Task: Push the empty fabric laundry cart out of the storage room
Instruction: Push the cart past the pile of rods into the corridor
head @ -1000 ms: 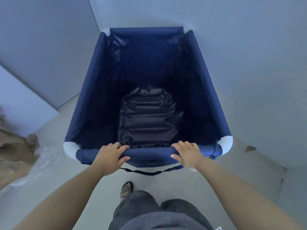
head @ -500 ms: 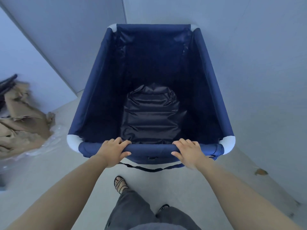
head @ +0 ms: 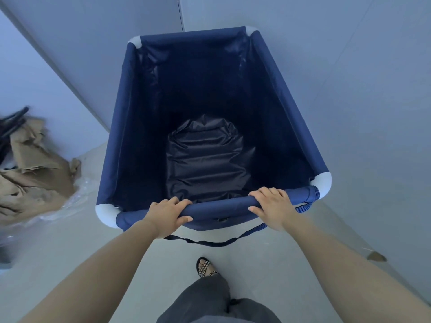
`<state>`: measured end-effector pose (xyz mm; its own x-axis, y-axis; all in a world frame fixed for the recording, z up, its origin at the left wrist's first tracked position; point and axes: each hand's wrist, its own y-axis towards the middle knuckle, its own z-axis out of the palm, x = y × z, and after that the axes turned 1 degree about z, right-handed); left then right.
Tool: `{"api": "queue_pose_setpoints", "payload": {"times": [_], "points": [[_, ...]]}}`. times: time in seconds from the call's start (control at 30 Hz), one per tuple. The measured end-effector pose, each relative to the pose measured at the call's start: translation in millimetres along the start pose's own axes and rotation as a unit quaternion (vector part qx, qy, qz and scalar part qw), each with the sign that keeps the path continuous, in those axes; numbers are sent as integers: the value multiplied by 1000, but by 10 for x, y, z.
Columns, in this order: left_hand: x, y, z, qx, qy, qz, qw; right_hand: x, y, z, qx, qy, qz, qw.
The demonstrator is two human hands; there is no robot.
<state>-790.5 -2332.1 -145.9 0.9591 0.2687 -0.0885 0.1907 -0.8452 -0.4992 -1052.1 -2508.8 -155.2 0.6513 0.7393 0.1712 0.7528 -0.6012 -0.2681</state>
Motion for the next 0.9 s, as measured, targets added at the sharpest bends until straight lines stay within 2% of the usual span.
{"api": "queue_pose_setpoints", "payload": {"times": [0.4,0.9], "points": [[78,539,-325,-12,-24,-53,998,-248,867,-297,28,16,4,999],[65,1094,-597,-48,-41,-179,982,-573,1878,-700,102,8,-86,991]]}}
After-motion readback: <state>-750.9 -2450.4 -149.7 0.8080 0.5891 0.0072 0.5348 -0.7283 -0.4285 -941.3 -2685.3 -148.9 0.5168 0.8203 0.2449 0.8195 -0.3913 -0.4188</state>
